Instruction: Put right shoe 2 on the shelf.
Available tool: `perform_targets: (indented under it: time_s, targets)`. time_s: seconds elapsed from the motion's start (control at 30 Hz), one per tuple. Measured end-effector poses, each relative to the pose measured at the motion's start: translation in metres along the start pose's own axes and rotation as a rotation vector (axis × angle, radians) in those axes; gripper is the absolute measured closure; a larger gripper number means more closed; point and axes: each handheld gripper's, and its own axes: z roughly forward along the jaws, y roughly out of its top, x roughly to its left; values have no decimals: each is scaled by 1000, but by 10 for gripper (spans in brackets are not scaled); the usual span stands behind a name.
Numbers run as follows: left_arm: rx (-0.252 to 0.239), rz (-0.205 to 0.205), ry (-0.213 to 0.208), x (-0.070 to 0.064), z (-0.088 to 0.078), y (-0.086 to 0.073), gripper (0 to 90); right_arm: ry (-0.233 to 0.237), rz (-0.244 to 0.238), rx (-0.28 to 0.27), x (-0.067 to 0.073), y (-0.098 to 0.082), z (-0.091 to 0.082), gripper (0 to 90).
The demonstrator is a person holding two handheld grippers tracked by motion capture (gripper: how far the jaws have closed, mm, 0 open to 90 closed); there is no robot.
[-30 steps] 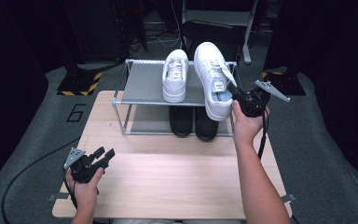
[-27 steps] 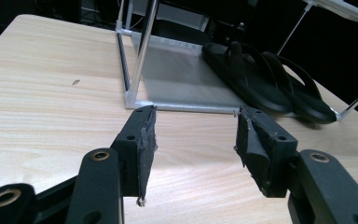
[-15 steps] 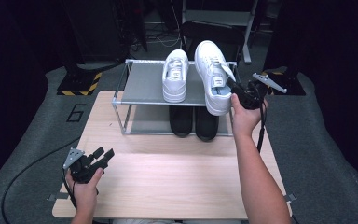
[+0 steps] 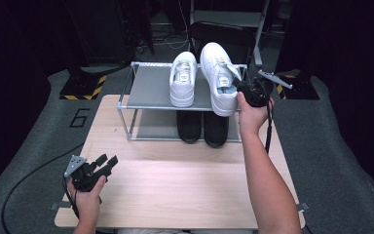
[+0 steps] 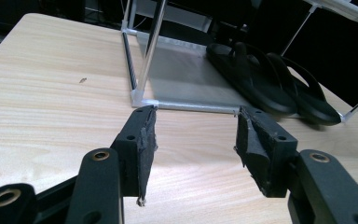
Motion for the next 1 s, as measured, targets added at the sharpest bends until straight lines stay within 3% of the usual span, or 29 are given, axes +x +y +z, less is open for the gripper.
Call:
perform_targets:
  time_s: [0.4,0.67,1.0]
  targets:
    - [-9,7,3,2,-3,0,472,-32,26,37,-6,5,16,795]
    - [0,-1,1,2,-2,-1,472,-50,-4,47,-2,8,28,794]
    - [0,6,-6,1,-2,-1,472,-72,22,83,-6,6,39,789]
